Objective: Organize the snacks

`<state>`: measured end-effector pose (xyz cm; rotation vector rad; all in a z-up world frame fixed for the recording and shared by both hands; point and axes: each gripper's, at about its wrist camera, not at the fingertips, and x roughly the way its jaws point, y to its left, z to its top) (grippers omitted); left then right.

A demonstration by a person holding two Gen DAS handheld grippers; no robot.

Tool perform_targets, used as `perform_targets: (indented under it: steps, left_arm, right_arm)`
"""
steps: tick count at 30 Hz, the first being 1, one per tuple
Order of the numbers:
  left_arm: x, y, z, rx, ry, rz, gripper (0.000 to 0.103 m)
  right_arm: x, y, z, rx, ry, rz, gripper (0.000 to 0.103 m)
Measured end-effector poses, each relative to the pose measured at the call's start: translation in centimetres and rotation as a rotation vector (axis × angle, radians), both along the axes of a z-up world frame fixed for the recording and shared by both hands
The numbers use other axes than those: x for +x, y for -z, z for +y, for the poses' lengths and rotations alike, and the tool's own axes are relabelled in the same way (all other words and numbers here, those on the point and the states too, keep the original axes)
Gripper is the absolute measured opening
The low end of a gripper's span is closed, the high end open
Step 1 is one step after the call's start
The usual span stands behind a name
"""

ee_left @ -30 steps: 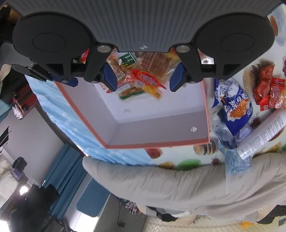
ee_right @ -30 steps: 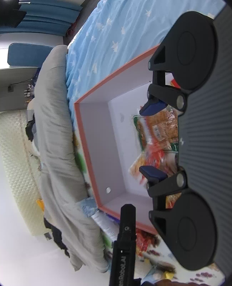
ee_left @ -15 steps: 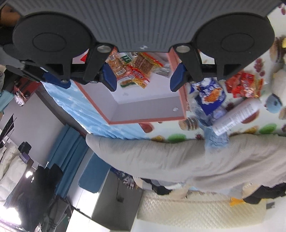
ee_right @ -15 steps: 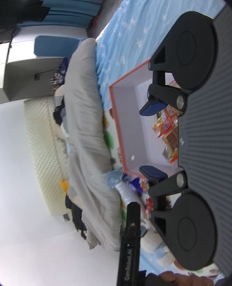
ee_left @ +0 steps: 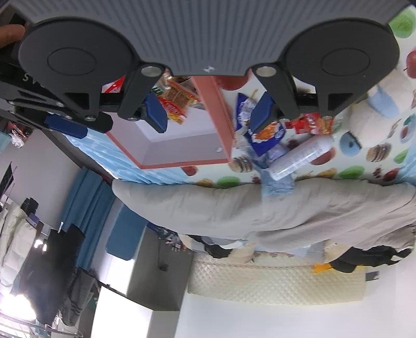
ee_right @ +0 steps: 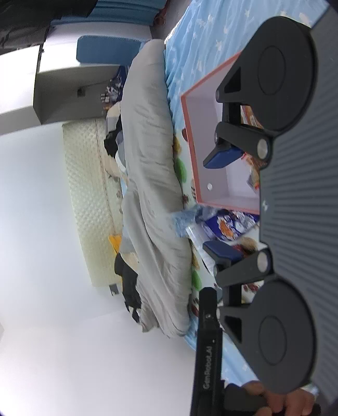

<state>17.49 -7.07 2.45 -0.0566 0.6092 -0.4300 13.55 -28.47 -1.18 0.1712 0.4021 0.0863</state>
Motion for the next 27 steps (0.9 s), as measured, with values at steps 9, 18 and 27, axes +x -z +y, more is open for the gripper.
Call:
perform_targets:
  steps: [9, 18, 27]
  left_arm:
    - [-3.6, 1.4, 4.5, 0.01, -0.064, -0.01, 0.075]
    - [-6.9, 4.1, 7.7, 0.01, -0.117, 0.011, 0.075]
    - [-9.6, 8.2, 9.9, 0.018, -0.161, 0.061, 0.075]
  right_arm:
    - [-2.0, 1.4, 3.7, 0.002, -0.043, 0.013, 0.064]
    - [-4.1, 4.0, 7.1, -0.013, -0.082, 0.055, 0.064]
    - [-6.1, 6.9, 9.7, 0.007, -0.118, 0.07, 0.064]
